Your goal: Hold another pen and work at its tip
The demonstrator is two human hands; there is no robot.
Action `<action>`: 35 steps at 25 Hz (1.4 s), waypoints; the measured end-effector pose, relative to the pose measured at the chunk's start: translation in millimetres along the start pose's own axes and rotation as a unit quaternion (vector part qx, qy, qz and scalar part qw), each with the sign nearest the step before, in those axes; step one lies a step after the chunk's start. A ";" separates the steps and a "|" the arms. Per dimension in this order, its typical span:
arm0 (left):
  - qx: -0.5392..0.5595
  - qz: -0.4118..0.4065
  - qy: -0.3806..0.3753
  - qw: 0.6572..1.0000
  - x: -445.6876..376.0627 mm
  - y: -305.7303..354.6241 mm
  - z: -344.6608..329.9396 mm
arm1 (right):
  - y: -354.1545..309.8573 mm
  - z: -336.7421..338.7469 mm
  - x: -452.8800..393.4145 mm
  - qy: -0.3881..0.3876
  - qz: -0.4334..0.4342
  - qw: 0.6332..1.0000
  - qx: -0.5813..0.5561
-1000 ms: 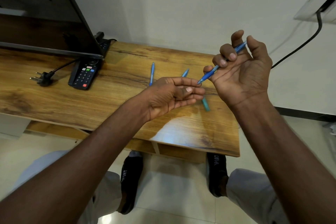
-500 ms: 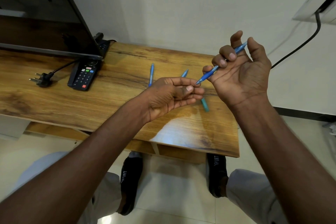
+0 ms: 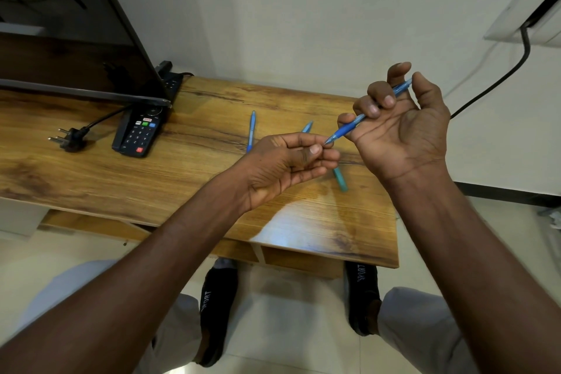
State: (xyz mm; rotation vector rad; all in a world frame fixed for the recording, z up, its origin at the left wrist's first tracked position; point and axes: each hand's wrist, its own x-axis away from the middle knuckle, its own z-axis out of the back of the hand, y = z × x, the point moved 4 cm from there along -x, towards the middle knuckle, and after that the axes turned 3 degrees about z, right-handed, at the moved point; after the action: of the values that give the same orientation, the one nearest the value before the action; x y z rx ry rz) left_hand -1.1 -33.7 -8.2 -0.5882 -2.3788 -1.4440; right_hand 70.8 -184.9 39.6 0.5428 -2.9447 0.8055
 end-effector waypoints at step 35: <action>-0.002 0.005 -0.008 1.000 6.0 4.8 -0.6 | 4.7 6.1 -1.6 0.015 -0.037 0.998 -0.058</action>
State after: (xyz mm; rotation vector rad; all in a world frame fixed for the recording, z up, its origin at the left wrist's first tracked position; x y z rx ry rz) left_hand -4.0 -31.1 -1.5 -0.6140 -2.3830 -1.4466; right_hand 71.0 -183.6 31.8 0.6211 -2.9029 0.6254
